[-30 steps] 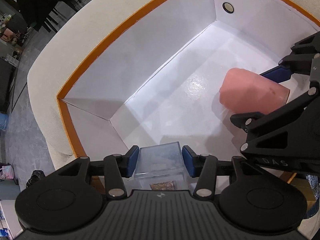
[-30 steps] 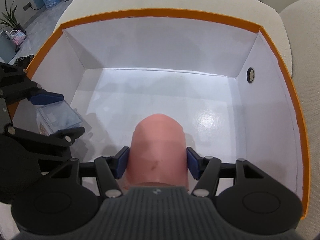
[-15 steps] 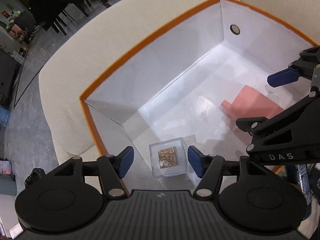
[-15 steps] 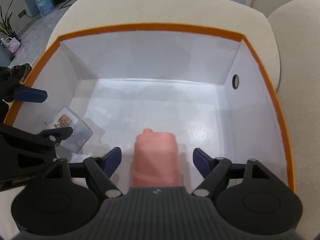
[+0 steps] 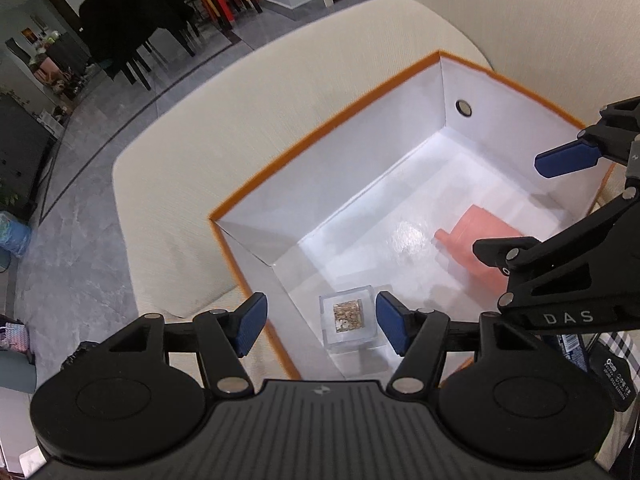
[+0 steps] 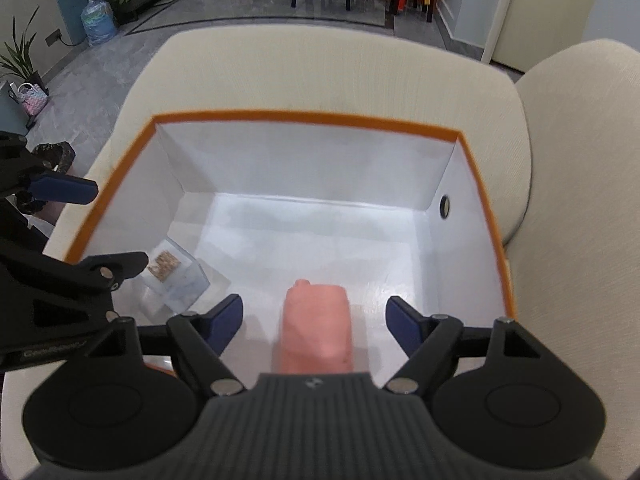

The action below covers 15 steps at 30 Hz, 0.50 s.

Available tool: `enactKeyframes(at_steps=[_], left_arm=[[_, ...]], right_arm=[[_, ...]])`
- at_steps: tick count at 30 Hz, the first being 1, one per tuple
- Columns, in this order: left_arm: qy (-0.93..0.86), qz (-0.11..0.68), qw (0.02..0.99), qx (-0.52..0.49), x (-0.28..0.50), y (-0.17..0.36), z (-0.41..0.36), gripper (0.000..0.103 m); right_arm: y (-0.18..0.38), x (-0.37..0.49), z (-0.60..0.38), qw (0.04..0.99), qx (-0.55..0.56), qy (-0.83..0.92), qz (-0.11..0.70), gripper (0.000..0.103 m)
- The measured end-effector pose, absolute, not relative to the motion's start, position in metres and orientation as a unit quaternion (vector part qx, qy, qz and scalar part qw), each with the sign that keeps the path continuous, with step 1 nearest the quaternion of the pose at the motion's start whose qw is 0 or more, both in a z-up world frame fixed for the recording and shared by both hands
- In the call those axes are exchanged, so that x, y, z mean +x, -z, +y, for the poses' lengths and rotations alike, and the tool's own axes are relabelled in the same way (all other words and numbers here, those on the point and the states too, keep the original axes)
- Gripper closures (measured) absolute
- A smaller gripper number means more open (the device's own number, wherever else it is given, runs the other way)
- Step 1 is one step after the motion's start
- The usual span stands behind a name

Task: Organize rigid objects
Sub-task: 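Open both tools to release the tape roll and cube box, withdraw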

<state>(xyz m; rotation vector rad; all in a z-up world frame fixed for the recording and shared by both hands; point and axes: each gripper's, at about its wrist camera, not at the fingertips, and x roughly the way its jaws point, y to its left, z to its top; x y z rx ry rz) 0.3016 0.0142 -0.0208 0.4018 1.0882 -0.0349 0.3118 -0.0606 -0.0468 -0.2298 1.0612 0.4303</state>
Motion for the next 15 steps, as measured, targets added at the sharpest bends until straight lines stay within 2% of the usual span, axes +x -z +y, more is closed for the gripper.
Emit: enactKeyframes(at_steps=[15], left_arm=[[0.013, 0.482, 0.858, 0.177, 0.270, -0.021, 0.019, 0.029]], right_arm=[[-0.002, 0.279, -0.068, 0.851, -0.117, -0.206, 0.468, 0.025]])
